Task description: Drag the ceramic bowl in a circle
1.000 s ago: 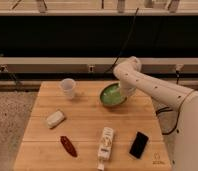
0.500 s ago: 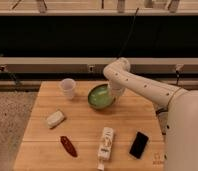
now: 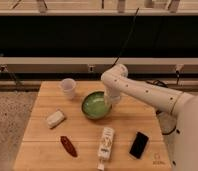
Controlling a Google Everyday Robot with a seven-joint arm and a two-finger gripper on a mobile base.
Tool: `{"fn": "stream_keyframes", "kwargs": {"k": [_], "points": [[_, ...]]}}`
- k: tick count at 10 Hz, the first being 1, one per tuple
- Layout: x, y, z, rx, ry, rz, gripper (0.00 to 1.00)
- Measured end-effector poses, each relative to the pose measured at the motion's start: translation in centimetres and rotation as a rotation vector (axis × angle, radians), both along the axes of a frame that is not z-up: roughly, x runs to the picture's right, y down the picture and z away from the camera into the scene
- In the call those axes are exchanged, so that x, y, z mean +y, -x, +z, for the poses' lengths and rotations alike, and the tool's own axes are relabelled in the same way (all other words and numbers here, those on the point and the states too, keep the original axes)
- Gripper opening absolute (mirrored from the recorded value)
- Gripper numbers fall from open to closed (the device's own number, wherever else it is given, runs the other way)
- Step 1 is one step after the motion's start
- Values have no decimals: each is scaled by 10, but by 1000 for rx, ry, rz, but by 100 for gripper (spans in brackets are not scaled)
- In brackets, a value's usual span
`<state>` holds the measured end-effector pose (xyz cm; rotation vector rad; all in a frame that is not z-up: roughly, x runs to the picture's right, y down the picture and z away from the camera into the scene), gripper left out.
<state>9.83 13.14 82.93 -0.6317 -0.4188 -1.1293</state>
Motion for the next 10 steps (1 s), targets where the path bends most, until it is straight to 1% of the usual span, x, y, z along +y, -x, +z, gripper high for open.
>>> {"fn": "stream_keyframes", "kwargs": {"k": [1,3,4,5,7,8,10], "points": [[12,-16,-11,12,19,-3,0],[18,-43,-17,43,35,2,0],[21,-64,-20,74,46,13,0],[21,-78,-21,97,47,24,0],[13,-117,-18,163,40,70,0],[5,-129,-14,188,34,82,0],[-13,-138,0,211,26,96,0]]}}
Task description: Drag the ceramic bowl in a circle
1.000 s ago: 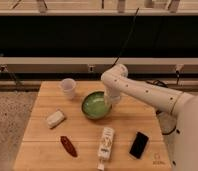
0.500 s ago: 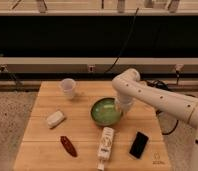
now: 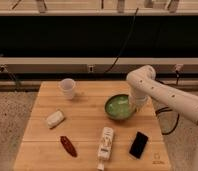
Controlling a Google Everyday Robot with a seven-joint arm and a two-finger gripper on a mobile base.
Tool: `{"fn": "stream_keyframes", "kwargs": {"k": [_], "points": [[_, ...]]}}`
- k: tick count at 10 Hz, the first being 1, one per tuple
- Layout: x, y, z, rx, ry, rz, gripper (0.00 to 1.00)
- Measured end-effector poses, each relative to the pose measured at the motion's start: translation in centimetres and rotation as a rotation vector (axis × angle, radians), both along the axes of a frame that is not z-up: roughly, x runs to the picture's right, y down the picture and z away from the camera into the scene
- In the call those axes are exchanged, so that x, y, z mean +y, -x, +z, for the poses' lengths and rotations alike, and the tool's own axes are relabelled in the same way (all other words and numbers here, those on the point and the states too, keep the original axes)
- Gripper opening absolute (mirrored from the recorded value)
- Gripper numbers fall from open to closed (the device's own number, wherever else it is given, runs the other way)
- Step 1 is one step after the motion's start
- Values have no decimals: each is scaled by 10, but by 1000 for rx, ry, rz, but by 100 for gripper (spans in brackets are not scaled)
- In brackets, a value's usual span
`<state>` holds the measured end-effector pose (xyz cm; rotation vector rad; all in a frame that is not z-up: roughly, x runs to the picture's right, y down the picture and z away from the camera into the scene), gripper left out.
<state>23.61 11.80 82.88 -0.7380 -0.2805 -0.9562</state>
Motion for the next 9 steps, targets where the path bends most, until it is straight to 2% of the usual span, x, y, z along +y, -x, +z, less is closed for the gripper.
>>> {"fn": "stream_keyframes", "kwargs": {"k": [2,3,6,7,9], "points": [[-22,1,22,1,-8,1,0],[-26,5,28,-7,-8,2,0],[-31,48,49,-65,1,-7,0],[-30,73,57,-100,9,-17,0],[-26,100,63,-143,20,-33,0]]}}
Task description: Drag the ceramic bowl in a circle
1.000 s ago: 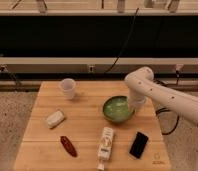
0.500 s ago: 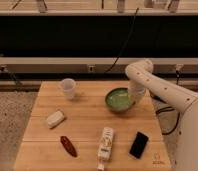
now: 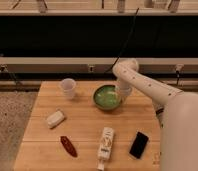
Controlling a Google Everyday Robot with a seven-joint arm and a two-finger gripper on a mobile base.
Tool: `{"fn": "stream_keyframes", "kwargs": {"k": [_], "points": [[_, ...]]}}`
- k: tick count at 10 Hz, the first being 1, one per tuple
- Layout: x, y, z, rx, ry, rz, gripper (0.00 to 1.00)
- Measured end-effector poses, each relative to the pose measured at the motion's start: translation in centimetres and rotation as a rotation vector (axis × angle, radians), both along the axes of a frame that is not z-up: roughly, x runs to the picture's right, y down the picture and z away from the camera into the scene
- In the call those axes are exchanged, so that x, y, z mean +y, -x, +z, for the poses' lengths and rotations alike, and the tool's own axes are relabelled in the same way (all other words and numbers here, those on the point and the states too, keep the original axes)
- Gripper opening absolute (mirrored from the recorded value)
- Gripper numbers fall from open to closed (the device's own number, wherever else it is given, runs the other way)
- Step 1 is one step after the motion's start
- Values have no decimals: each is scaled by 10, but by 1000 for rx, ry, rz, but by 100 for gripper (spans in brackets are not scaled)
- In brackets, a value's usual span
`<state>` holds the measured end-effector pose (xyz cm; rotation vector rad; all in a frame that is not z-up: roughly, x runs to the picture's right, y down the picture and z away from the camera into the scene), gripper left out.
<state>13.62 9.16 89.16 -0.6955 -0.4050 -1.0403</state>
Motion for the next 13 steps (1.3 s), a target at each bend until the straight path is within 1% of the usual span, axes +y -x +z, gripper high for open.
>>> {"fn": "stream_keyframes", "kwargs": {"k": [2,3,4,6,7,10,13], "points": [[6,28,2,-63,7,-26,0],[10,33,-2,-84,12,-37,0],[12,34,-6,-94,14,-42,0],[24,32,-23,-117,21,-52,0],[27,31,-27,-122,24,-54,0],[37,19,-44,-112,41,-50,0],[43,-29,-64,-55,49,-6,0]]}}
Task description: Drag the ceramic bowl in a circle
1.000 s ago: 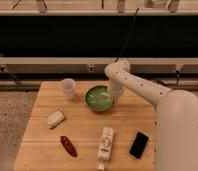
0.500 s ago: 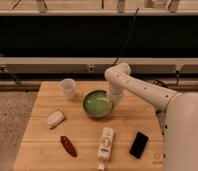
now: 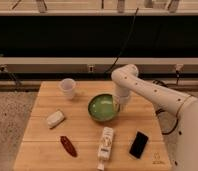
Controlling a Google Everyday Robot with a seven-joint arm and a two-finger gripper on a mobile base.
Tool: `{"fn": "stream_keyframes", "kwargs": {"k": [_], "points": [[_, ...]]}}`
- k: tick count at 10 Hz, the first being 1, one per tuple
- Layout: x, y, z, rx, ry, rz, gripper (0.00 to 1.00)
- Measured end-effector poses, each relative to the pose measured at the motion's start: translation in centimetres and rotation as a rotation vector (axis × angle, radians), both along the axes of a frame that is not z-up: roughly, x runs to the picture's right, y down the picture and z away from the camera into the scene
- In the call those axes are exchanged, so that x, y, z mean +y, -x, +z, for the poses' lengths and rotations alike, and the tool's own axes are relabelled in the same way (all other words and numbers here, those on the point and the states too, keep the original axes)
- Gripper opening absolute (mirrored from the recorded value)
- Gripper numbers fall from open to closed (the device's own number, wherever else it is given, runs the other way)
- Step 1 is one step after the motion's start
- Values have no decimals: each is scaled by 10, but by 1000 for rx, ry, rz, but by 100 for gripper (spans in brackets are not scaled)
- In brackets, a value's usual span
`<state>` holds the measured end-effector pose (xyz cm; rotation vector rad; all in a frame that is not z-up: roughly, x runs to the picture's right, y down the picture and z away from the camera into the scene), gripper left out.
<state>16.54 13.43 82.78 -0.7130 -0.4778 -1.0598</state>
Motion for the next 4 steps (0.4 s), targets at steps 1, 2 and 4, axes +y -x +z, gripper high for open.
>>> {"fn": "stream_keyframes", "kwargs": {"k": [1,2,4], "points": [[0,-10,-3,13,0,11,0],[-1,-15,-6,25,0,20,0],[-3,-12,-1,11,0,1,0]]}}
